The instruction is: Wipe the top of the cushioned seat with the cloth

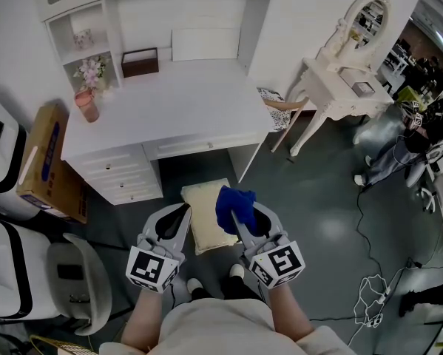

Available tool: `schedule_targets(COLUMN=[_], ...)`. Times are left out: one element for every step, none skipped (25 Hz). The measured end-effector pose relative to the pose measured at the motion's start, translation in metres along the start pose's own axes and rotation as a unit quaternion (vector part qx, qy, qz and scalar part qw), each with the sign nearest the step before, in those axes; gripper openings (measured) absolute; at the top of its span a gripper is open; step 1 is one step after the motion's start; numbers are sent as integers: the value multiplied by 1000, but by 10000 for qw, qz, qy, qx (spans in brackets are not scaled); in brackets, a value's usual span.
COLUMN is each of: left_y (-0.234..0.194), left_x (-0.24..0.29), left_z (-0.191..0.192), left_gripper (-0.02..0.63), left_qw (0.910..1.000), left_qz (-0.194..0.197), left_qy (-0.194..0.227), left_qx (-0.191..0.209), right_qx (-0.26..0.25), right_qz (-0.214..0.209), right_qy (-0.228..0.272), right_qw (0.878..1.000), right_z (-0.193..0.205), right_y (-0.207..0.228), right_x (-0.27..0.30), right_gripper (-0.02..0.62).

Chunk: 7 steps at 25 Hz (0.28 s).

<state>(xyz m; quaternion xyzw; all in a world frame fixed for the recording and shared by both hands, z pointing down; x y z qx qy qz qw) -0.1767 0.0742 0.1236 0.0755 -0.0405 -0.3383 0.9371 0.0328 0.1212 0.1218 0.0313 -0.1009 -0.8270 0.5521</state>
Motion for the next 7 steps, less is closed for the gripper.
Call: schedule_targets(left_y=[0, 0, 0, 0, 0, 0, 1], left_x=[0, 0, -1, 0, 0, 0, 0], left_z=[0, 0, 0, 0, 0, -1, -1], left_gripper=[0, 0, 0, 0, 0, 0, 0], left_qw=[10000, 10000, 10000, 10000, 10000, 10000, 10000], left_qz=[3, 4, 5, 7, 10, 13, 17], left_qy=[12, 21, 24, 25, 28, 34, 41], left_qx=[-1, -3, -3, -4, -4, -4, -3], right_qx=[4, 8, 12, 11, 9, 8, 8], right_qz=[4, 7, 11, 19, 28, 37, 46], right_qy=[-4, -6, -7, -13, -21, -27, -33], right_qw=[10000, 10000, 10000, 10000, 10000, 10000, 10000], right_z=[0, 0, 0, 0, 0, -1, -1], right_y=[-1, -1, -2, -2, -2, -2, -2], right_x=[0, 0, -1, -1, -1, -1, -2], right_gripper=[83, 83, 83, 83, 83, 83, 83])
Point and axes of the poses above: the fingertips, and each gripper's own axes: x forward along the fingers, y to its right, z out of its underside, the point moved 9 cm from there along -x, backward along the fingers, and after that the axes turned 9 degrees about x, right-handed, at the moved point
